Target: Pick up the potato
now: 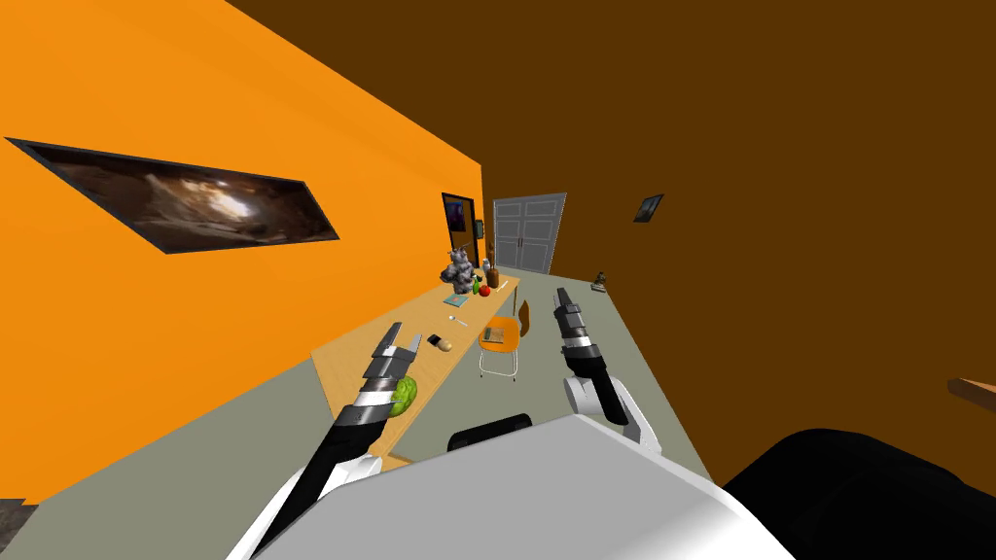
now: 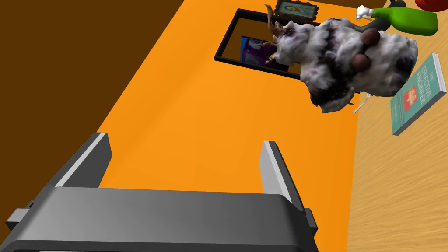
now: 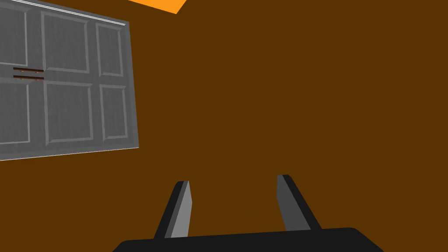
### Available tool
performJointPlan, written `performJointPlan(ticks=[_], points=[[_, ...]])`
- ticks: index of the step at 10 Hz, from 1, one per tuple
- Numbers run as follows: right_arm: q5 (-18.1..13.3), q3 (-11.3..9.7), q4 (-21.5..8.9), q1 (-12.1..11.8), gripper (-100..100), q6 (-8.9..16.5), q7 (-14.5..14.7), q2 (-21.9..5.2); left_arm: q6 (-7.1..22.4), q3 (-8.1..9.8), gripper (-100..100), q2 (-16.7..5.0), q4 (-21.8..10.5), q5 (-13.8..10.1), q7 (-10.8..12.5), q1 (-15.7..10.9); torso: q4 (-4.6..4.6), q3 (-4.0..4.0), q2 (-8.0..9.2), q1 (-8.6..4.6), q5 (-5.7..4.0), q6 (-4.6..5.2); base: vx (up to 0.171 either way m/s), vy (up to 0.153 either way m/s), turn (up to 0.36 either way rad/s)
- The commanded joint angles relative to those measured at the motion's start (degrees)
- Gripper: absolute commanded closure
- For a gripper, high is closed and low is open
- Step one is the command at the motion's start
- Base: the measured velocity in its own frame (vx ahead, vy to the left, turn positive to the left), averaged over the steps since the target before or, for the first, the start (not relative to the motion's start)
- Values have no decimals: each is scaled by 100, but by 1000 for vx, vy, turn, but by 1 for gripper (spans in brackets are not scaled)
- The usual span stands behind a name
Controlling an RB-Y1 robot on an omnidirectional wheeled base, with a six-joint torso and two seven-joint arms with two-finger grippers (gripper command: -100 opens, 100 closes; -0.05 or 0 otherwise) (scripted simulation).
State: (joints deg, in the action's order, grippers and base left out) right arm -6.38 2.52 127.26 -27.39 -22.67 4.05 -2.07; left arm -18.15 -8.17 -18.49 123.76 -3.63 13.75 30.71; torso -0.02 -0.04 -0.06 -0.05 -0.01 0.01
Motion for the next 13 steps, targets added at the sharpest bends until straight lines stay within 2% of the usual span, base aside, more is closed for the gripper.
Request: performJointPlan(ticks=[1,8,9,10,13], points=[[0,0,0,0,0,0,0,0,31,17,-100,-189,-118,-85,84,-40,0,0,0,0,0,0,15,-9,-39],[0,0,0,-1,0,0,0,0,321,-585,-100,-1490,-1256,-637,485,-60,-3,-8,-14,2,0,-2,47,-7,-188],[0,0,0,-1,0,0,0,0,369,-681,-100,-1657,-1402,-719,544,-62,-4,-10,-18,2,0,0,74,-10,-230],[0,0,0,-1,0,0,0,0,369,-681,-100,-1671,-1436,-719,544,-62,-4,-12,-20,0,0,-2,48,-6,-45],[0,0,0,-1,0,0,0,0,518,-976,-100,-2202,-1990,-965,720,-76,-4,-10,-18,1,0,-1,70,-11,-198]])
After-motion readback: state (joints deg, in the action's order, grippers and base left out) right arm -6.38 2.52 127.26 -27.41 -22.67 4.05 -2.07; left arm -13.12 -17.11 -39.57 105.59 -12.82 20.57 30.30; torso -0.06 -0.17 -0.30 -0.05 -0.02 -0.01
